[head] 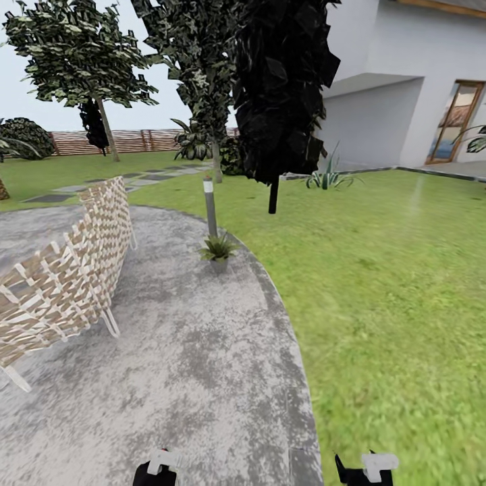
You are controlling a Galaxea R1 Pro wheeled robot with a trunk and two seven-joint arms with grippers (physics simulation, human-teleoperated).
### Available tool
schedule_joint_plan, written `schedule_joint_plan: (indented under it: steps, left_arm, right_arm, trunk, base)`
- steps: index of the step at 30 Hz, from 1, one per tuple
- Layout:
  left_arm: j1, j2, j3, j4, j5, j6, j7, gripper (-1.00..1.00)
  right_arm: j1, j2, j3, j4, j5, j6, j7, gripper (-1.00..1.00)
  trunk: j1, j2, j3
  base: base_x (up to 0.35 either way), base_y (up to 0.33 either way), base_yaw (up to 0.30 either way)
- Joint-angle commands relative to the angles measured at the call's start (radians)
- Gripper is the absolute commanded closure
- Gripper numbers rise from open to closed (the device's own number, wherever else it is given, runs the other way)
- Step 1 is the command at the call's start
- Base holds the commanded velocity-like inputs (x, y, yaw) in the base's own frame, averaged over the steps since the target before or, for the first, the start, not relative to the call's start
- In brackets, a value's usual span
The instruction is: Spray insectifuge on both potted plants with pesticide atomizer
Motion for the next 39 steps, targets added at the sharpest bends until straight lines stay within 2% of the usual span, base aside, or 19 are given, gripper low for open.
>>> schedule_joint_plan:
  steps: [1, 10, 39]
  left_arm:
    - [-0.001, 0.0, -0.003, 0.001, -0.007, -0.003, 0.002, 1.0]
    - [0.0, 0.0, -0.004, 0.001, -0.007, -0.003, 0.002, 1.0]
    - [0.0, 0.001, -0.004, 0.001, -0.007, -0.003, 0.002, 1.0]
  right_arm:
    - [-0.001, 0.0, -0.009, 0.0, -0.001, -0.003, 0.01, -1.0]
    - [-0.001, 0.0, -0.009, 0.001, -0.001, -0.003, 0.01, -1.0]
    - [-0.001, 0.002, -0.009, 0.001, -0.001, -0.003, 0.01, -1.0]
  trunk:
    - [0.0, 0.0, -0.001]
    - [0.0, 0.0, -0.001]
    - [0.0, 0.0, -0.001]
  base:
    - [0.289, 0.224, 0.0]
    - [0.299, 0.188, 0.0]
    - [0.339, 0.003, 0.0]
